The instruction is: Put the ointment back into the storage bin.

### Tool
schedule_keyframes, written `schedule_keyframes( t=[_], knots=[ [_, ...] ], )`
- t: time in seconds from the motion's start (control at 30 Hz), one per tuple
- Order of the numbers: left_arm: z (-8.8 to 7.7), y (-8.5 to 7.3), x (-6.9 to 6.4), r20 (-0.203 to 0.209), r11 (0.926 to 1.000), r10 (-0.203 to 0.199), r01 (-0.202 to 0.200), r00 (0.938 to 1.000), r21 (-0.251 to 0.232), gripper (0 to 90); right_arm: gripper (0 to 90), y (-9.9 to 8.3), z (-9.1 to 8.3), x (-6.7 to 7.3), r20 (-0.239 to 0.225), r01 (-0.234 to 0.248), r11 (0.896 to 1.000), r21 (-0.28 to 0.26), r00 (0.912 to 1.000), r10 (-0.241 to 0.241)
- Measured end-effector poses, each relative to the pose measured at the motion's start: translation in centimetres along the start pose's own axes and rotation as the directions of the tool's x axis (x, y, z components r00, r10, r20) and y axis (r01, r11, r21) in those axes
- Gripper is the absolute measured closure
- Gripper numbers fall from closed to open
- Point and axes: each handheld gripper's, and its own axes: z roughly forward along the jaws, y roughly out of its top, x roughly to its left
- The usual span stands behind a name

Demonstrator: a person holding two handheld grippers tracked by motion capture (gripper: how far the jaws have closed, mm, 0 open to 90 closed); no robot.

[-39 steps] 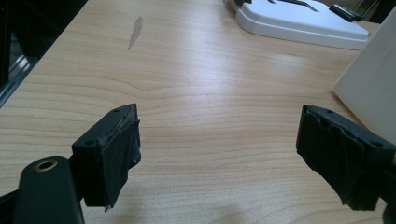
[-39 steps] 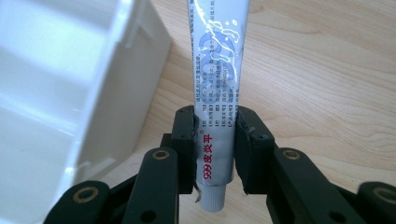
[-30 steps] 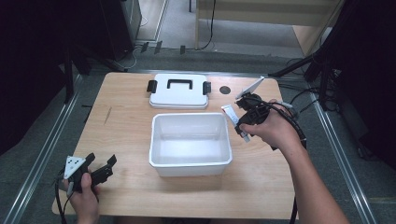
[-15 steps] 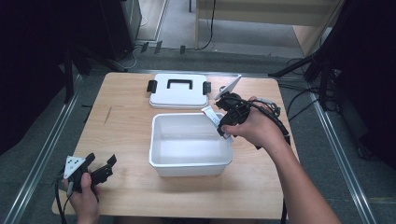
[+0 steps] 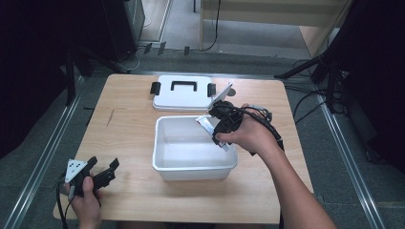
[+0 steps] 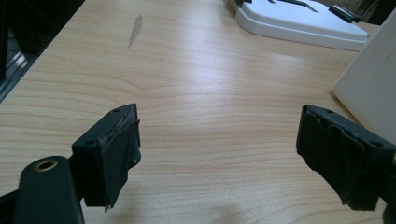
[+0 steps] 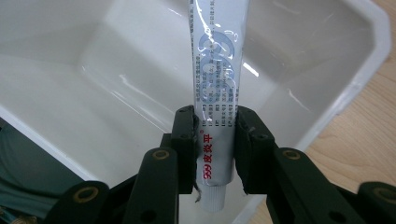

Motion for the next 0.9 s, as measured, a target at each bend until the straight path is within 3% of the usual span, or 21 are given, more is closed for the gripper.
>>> schedule_keyframes(
  t=[0.3, 0.9],
  knots=[
    [0.0, 0.0, 0.0, -0.001, 1.0000, 0.002, -0.002, 1.0000, 0.002, 14.4, 72.5, 0.1, 2.0, 0.3, -0.015, 0.014, 0.999, 0.031, 0.9998, -0.014],
    [0.0, 0.0, 0.0, -0.001, 1.0000, 0.001, -0.001, 1.0000, 0.001, 14.4, 72.4, 0.2, 5.8, -0.1, 0.025, 0.029, 0.997, 0.071, 0.9992, -0.031]
  ],
)
